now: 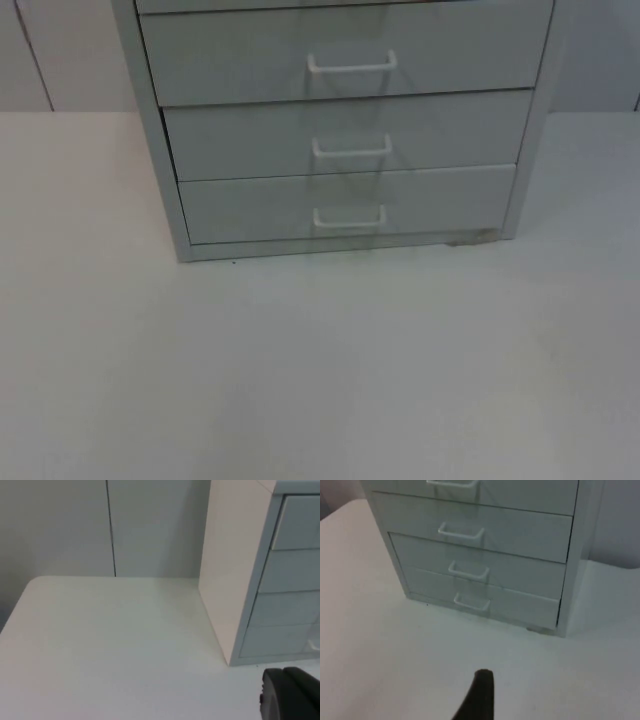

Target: Open the drawer with the left hand, place the block into the drawer with the right hand, then close the drawer with the left hand.

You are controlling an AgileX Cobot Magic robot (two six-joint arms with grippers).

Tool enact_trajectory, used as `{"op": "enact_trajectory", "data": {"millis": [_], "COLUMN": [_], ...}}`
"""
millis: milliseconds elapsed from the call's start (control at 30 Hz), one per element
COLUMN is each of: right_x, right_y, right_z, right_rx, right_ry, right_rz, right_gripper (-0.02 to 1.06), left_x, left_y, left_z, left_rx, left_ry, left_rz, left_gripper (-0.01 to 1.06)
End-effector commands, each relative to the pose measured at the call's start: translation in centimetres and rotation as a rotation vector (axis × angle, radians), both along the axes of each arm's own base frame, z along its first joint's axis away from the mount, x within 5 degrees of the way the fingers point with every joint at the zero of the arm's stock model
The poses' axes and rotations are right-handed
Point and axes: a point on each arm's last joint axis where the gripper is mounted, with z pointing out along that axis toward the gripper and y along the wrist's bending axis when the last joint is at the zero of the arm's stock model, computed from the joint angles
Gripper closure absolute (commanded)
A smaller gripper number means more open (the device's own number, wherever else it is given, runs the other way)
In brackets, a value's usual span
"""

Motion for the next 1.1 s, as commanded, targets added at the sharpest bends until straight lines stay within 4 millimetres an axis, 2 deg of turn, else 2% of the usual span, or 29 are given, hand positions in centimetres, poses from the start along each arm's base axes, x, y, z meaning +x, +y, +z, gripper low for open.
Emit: {"op": "enact_trajectory", "data": {"millis": [0, 67, 133, 167, 300, 567, 733, 900, 1067], "right_x": [-0.8, -1.9, -2.4, -2.4, -4.1, -6.9, -7.8, -7.9, -7.6], "right_y": [-0.1, -0.5, -1.0, -1.0, -2.0, -2.9, -3.1, -3.5, -4.0], "right_z": [-0.3, -1.2, -2.5, -2.5, -4.7, -5.7, -6.2, -6.3, -7.0], "right_rx": [-0.014, -0.024, -0.028, -0.028, -0.046, -0.07, -0.084, -0.09, -0.073], "right_ry": [-0.01, -0.019, 0.004, 0.004, 0.041, -0.005, -0.031, -0.013, 0.026], "right_rz": [0.005, -0.04, -0.101, -0.101, -0.211, -0.28, -0.294, -0.347, -0.414], "right_gripper": [0.26, 0.26, 0.26, 0.26, 0.26, 0.26, 0.26, 0.26, 0.26], "left_x": [-0.6, -1.7, -1.7, -1.7, -1.7, -1.1, -1.1, -1.2, -1.4], "left_y": [0.0, 0.2, 0.2, 0.2, 0.3, 0.1, 0.1, 0.1, 0.2], "left_z": [-0.6, -0.9, -1.1, -1.1, -1.9, -3.2, -3.2, -3.2, -3.9], "left_rx": [-0.003, 0.004, 0.019, 0.019, 0.031, 0.089, 0.098, 0.1, 0.111], "left_ry": [0.0, -0.03, -0.01, -0.01, 0.065, 0.107, 0.106, 0.113, 0.191], "left_rz": [0.0, -0.002, -0.001, -0.001, 0.003, -0.024, -0.029, -0.029, -0.03], "left_gripper": [1.05, 1.05, 1.05, 1.05, 1.05, 1.05, 1.05, 1.05, 1.05]}}
